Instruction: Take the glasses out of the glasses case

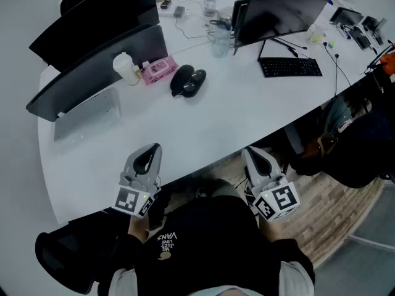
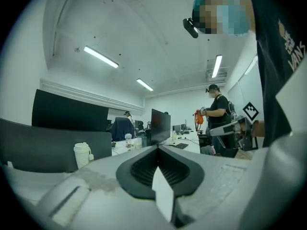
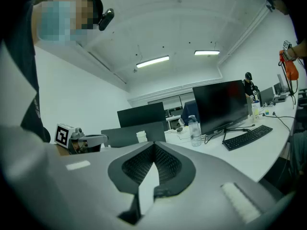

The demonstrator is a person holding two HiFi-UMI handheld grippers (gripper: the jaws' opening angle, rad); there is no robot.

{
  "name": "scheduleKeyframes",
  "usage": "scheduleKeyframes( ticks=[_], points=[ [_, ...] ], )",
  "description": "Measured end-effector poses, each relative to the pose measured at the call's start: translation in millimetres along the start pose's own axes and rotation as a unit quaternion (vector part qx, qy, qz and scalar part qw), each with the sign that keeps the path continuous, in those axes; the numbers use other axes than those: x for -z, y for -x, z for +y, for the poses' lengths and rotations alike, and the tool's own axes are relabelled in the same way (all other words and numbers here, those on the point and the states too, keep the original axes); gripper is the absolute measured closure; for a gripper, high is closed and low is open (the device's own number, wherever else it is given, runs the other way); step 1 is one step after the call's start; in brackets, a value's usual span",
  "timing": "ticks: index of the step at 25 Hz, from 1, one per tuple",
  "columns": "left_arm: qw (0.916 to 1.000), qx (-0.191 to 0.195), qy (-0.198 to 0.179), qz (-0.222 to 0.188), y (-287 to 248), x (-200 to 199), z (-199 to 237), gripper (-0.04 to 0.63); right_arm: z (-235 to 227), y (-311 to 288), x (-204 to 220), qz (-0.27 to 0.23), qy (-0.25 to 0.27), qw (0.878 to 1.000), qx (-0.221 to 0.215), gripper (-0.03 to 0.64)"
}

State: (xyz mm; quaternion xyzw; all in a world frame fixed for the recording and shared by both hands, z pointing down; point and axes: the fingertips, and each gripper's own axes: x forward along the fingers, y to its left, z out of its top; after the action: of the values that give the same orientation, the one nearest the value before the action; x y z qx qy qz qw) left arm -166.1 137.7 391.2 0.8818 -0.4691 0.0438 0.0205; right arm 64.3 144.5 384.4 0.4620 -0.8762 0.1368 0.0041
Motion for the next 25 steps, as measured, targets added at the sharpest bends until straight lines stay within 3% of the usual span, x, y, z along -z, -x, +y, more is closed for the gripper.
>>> scheduleKeyframes(
  ticks=[17,25],
  points=[
    [1.0000,-0.004,0.000,0.001,-36.7,-6.9,4.8,0.594,-35.0,-28.4,-13.5,-0.005,-0.021,1.000,-0.014,0.617],
    [0.9995,-0.032,-0.003,0.004,-58.0,-11.8,14.7,0.594,-58.7,-55.5,-19.2,0.002,-0.025,0.999,-0.041,0.617]
  ],
)
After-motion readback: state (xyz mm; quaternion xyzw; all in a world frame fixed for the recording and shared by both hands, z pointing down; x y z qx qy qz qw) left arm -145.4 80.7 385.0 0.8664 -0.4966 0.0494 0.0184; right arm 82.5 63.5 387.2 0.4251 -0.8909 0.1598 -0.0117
